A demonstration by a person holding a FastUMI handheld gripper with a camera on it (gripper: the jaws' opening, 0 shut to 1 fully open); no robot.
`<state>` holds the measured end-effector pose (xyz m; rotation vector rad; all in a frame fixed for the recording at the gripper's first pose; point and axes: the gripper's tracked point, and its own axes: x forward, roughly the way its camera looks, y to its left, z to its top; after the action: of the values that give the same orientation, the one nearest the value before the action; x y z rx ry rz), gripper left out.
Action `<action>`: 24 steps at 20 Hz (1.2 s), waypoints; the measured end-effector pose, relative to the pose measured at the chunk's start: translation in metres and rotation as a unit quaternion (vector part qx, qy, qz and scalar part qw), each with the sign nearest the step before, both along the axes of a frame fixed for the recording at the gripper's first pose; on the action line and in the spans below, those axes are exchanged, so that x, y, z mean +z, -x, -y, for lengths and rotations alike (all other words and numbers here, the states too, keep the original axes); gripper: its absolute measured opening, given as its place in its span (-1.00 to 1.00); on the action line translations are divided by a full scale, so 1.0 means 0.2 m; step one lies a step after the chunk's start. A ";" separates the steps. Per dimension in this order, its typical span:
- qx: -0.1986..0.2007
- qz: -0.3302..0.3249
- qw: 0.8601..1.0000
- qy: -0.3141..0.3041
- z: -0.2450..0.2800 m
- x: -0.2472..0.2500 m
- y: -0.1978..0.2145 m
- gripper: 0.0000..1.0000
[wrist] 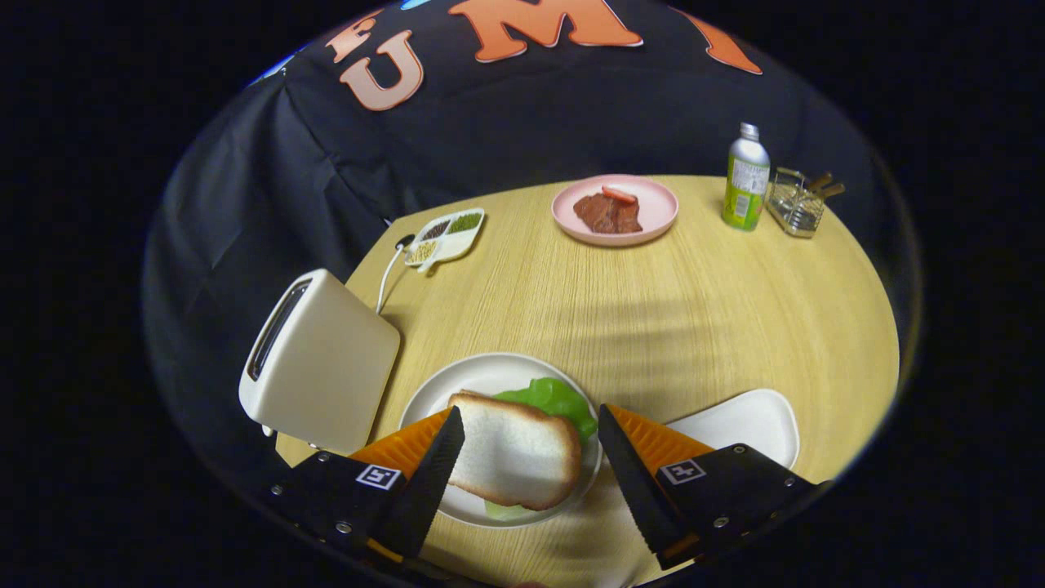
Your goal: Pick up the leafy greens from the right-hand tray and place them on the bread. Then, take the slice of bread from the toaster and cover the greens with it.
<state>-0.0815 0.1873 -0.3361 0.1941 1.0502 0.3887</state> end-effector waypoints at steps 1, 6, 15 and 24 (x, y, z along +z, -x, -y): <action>-0.006 0.021 1.000 -0.002 -0.01 0.05 -0.03 0.98; -0.036 0.119 0.992 -0.007 0.11 0.44 -0.28 0.98; -0.068 0.299 0.951 0.023 0.34 1.13 -0.60 0.97; -0.109 0.453 0.884 0.039 0.52 1.70 -0.71 0.96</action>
<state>0.0602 0.0824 0.0041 0.0387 0.1103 0.1864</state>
